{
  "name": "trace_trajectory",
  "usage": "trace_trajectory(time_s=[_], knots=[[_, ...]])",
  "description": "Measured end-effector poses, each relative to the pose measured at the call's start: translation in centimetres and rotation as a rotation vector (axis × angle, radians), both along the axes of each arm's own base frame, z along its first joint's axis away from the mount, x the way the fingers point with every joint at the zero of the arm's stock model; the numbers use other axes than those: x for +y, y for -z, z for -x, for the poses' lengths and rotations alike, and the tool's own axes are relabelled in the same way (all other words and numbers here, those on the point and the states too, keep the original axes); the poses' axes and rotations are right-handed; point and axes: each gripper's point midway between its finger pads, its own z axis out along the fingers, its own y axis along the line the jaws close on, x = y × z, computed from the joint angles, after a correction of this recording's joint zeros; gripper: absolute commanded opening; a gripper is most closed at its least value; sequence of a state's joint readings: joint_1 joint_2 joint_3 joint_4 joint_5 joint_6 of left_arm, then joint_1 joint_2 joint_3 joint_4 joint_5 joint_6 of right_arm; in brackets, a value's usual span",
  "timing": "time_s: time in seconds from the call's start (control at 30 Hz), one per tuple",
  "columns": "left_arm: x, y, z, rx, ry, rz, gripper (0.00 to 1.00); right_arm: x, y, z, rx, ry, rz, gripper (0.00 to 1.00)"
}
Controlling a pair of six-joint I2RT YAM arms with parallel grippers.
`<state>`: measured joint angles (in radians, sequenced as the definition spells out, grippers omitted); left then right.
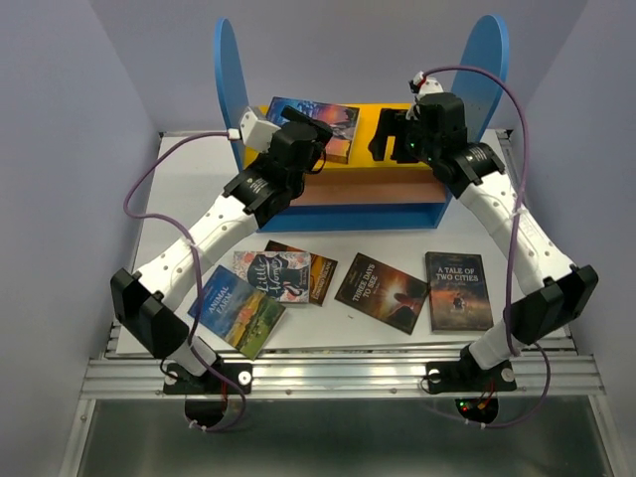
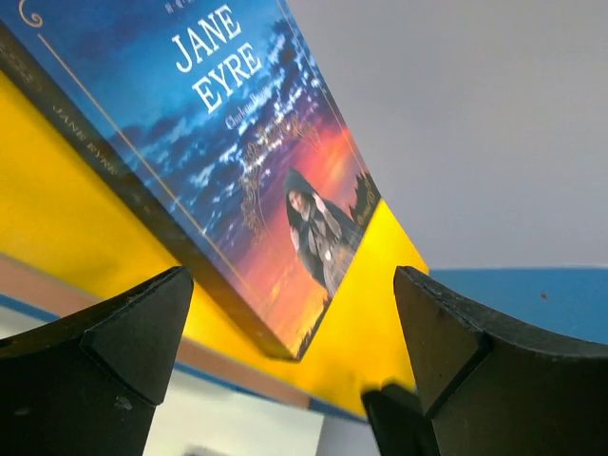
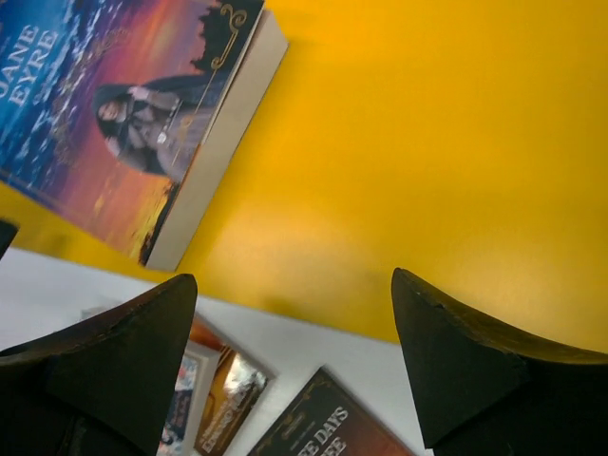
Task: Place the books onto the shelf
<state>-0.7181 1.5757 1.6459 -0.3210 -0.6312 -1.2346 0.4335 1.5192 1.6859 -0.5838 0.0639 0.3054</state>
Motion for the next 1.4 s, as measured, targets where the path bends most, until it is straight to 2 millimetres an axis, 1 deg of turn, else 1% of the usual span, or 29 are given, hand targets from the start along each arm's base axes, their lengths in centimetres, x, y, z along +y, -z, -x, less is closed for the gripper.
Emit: trace_trajectory(time_s=[0.03,0.13,0.17,0.23,0.3,0.33,0.37,0.43,0.5,0.6,0.67,0.7,0.93,1.13,1.4], knots=[[0.1,-0.1,0.6,-0.005,0.023,0.004,0.99,0.0,0.0,-0.6,-0.001,0.005,0.012,0.81],[0.2,0.0,1.9,-0.009,0.079,-0.002,0.99,-0.1,0.0,-2.9,-0.019,0.041,0.063,0.80],[0.2,0.1,2.4,-0.011,0.103,-0.010,0.99,-0.1,0.3,-3.8,-0.021,0.054,0.083,0.80],[0.1,0.3,3.1,-0.015,0.144,-0.029,0.99,-0.3,0.3,-5.4,-0.036,0.080,0.121,0.77],[0.0,0.4,3.4,-0.018,0.170,-0.047,0.99,-0.3,0.9,-6.6,-0.036,0.094,0.152,0.76],[0.0,0.4,3.6,-0.021,0.182,-0.057,0.99,-0.2,1.1,-7.2,-0.039,0.100,0.166,0.72],[-0.1,0.5,3.8,-0.023,0.197,-0.068,0.99,-0.2,1.3,-7.8,-0.040,0.102,0.177,0.70],[-0.1,0.7,4.1,-0.026,0.219,-0.088,0.99,0.1,1.8,-8.9,-0.041,0.105,0.197,0.69],[-0.2,1.0,4.4,-0.025,0.243,-0.111,0.99,0.0,2.6,-10.1,-0.033,0.109,0.214,0.66],[-0.4,1.0,4.6,-0.030,0.271,-0.133,0.99,0.2,2.6,-11.3,-0.042,0.083,0.199,0.65],[-0.4,1.0,4.7,-0.032,0.282,-0.148,0.99,0.2,2.6,-11.8,-0.042,0.050,0.188,0.66],[-0.5,1.0,4.7,-0.033,0.287,-0.155,0.99,0.4,2.6,-12.0,-0.043,0.009,0.177,0.66],[-0.3,1.0,4.9,-0.037,0.299,-0.183,0.99,1.7,2.7,-13.6,-0.080,-0.135,0.145,0.64],[0.5,0.4,5.3,-0.049,0.286,-0.198,0.99,3.6,2.5,-14.0,-0.122,-0.286,0.114,0.64],[1.3,0.3,5.6,-0.047,0.269,-0.220,0.99,5.6,2.4,-14.1,-0.171,-0.425,0.091,0.64]])
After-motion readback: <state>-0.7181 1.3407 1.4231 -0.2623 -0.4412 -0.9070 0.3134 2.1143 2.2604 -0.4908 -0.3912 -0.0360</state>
